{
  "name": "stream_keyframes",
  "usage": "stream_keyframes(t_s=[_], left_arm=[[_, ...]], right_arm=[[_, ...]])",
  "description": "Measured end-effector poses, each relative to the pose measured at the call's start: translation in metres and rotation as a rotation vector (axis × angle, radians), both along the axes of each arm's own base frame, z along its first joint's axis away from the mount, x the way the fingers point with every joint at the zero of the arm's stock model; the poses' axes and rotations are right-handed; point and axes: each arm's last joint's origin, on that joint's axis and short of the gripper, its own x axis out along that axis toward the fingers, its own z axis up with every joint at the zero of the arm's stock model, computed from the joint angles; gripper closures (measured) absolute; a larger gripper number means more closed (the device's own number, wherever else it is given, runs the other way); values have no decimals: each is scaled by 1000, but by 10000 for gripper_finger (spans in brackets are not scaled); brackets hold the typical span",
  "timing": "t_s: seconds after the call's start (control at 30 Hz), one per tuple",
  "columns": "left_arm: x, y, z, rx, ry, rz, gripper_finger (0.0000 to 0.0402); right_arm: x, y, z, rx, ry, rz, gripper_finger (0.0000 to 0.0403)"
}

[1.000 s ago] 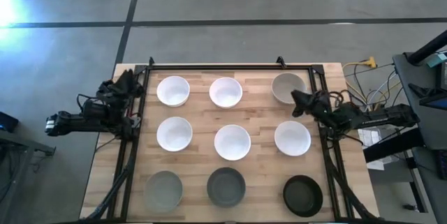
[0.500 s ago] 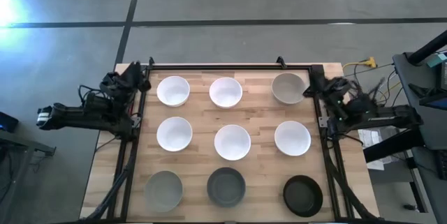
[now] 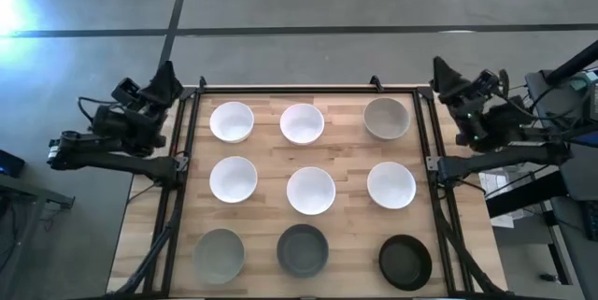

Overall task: Nest bowls inside each other
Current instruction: Stack the light gray bowl on top of the white bowl

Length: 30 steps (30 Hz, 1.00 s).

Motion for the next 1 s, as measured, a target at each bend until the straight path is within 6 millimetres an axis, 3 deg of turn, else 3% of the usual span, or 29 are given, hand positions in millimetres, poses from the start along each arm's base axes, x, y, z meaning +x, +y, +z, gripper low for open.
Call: stream_keyframes(t_s=[0.2, 0.33, 0.47, 0.6, 0.8, 1.0], left_arm=[[3, 0, 24, -6, 361, 22, 323], [3, 0, 41, 59, 470, 75, 327], [3, 0, 48, 124, 578, 119, 360], [3, 0, 42, 133, 680, 117, 396], [5, 1, 30, 154, 828, 131, 400], [12, 2, 7, 202, 1102, 177, 400]], right_arm=[[22, 1, 23, -50, 235, -40, 323], [40, 1, 31, -78, 398, -52, 323], [58, 2, 33, -105, 596, -55, 324], [75, 2, 26, -118, 810, -47, 327], [102, 3, 14, -153, 1031, -48, 328], [124, 2, -2, -154, 1157, -48, 326]])
